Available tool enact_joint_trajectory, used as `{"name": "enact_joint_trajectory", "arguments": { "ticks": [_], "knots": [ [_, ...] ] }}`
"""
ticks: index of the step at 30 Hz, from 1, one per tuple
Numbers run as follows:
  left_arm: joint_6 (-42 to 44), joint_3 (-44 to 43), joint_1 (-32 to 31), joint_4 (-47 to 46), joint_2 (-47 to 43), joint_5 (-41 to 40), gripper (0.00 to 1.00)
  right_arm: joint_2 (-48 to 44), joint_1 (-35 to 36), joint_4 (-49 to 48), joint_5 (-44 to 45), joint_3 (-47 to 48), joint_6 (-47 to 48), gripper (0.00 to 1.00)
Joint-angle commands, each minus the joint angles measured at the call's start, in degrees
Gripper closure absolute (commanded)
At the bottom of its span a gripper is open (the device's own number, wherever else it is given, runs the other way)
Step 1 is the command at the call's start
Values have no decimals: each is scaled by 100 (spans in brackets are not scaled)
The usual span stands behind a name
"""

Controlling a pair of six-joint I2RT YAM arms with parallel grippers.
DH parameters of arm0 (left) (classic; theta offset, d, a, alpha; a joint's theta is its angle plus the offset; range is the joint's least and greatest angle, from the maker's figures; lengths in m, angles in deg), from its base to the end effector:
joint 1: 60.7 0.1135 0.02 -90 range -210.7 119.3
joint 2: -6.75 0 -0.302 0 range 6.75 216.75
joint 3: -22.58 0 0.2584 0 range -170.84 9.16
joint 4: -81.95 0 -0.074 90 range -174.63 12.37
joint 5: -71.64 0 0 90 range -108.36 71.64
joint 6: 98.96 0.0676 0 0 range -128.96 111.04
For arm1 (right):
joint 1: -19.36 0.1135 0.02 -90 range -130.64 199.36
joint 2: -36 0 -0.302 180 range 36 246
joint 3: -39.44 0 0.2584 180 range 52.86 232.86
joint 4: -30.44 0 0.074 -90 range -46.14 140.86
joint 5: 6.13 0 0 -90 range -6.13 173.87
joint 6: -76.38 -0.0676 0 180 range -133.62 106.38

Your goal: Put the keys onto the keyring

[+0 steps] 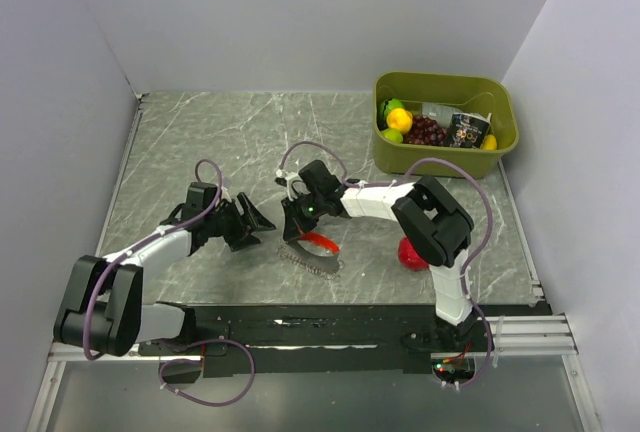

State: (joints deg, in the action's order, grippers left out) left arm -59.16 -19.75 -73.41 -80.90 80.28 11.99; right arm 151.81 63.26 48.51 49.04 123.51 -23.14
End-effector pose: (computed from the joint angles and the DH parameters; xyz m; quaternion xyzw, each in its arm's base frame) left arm 0.2299 -0.0869 0.1704 -0.2018 0.8841 -0.3878 0.1650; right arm 0.3009 0.3432 0.1505 -0.3631 0.8257 0.3984 0.1665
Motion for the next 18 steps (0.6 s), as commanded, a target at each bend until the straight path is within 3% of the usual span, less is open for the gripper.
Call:
{"name": "enact_joint_trajectory", "arguments": {
  "ticks": [1, 9, 18],
  "knots": [
    [212, -299, 32, 67, -331, 41, 26, -682, 13, -16, -15, -60, 47, 100],
    [510, -537, 41, 190, -1112, -64, 27, -1411, -66, -16, -85, -306, -58, 100],
    [467, -370, 32, -671, -1966, 410, 34, -2167, -136, -437, -314, -754, -410, 100]
  ]
}}
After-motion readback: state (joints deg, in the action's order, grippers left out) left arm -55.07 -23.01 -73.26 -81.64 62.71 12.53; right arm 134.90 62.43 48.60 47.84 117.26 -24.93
